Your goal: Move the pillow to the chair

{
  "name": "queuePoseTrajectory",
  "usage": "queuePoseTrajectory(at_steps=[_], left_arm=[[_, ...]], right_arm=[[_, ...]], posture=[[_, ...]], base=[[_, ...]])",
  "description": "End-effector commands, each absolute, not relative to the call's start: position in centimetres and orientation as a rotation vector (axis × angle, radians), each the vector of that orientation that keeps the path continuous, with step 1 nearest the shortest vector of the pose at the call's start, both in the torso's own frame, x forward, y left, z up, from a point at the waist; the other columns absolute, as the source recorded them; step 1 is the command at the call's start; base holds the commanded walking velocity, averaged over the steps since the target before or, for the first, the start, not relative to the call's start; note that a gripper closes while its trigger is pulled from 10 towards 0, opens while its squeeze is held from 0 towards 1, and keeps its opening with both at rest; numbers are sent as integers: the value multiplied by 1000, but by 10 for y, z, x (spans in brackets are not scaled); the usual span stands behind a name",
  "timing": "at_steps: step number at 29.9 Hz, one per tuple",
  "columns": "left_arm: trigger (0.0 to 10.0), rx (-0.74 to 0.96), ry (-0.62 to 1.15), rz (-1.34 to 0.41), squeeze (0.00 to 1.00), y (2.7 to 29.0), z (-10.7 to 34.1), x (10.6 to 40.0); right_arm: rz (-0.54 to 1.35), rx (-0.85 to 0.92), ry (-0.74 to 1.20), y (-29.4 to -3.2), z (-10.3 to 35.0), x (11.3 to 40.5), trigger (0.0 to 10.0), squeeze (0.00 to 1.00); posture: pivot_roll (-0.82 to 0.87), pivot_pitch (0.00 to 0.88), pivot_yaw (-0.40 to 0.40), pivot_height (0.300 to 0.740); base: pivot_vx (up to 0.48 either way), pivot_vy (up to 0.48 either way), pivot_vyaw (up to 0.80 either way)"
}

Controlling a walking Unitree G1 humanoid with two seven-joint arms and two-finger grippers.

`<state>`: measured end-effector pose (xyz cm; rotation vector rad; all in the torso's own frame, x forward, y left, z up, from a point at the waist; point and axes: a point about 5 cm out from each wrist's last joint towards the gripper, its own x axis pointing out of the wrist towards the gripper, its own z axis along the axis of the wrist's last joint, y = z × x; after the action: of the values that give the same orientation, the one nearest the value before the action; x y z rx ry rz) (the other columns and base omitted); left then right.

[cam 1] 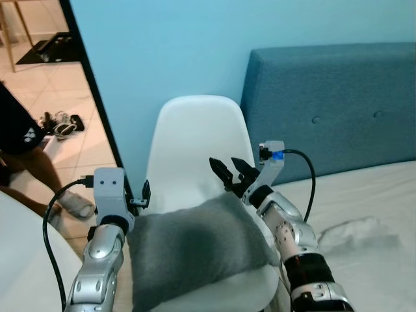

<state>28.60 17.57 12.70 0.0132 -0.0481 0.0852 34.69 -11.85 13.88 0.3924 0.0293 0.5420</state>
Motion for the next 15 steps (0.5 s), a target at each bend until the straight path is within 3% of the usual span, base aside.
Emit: queuePoseTrajectory(at_steps=[1, 13, 15], left_arm=[[10000, 33, -37, 83, 0, 176, 123, 284], [10000, 34, -36, 75, 0, 176, 122, 286], [10000, 32, -36, 75, 0, 176, 122, 286]], right_arm=[[544, 403, 22, -118, 139, 345, 10000, 0], [476, 478, 37, -124, 138, 349, 10000, 0], [434, 508, 59, -129, 135, 351, 10000, 0]], posture=[[62, 0, -39, 713], [60, 0, -35, 737], [62, 0, -38, 737]], base=[[0, 0, 0], [0, 0, 0], [0, 0, -750]])
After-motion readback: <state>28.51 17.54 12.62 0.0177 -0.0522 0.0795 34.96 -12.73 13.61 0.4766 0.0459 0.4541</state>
